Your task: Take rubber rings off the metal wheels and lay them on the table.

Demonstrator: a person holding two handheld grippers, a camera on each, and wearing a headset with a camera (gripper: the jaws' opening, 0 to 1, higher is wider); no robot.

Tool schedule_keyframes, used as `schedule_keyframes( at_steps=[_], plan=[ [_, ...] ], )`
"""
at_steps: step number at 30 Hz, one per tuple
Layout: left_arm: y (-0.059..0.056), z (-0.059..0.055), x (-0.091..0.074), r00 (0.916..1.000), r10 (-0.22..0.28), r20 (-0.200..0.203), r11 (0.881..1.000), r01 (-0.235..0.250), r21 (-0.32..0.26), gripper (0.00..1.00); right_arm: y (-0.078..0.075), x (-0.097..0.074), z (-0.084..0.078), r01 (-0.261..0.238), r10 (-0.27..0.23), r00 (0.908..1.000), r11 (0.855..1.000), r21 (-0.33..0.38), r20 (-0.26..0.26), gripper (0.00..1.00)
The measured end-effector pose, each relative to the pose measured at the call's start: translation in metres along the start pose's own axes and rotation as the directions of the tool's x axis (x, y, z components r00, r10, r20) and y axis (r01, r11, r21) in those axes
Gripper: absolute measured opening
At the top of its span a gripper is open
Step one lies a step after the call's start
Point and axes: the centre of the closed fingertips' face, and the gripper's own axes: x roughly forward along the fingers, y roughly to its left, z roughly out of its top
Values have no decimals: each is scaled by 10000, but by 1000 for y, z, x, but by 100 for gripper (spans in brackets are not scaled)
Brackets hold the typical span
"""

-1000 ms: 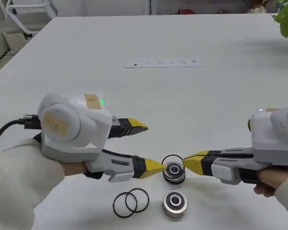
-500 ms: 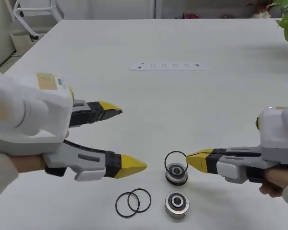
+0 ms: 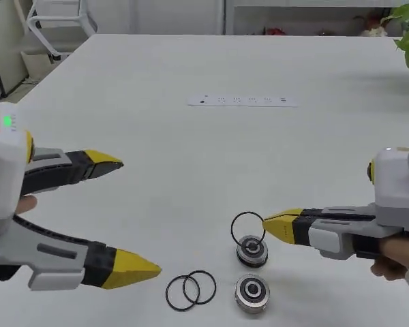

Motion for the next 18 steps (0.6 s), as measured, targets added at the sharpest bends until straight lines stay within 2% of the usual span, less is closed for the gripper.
schedule_keyframes(
  at_steps=[4,9,18],
  plan=[
    [1,-5,-16,9997,223,67,9996,-222,-175,93,4,0,3,-95,95,10000,9999,-83,-14,0],
    [4,-18,-32,9983,587,-37,9971,-588,-476,95,11,1,7,-233,232,9997,9994,-242,-68,0],
    [6,-41,-57,9914,1308,-85,9837,-1308,-1231,97,23,4,11,-578,558,9977,9969,-536,-382,0]
  ],
)
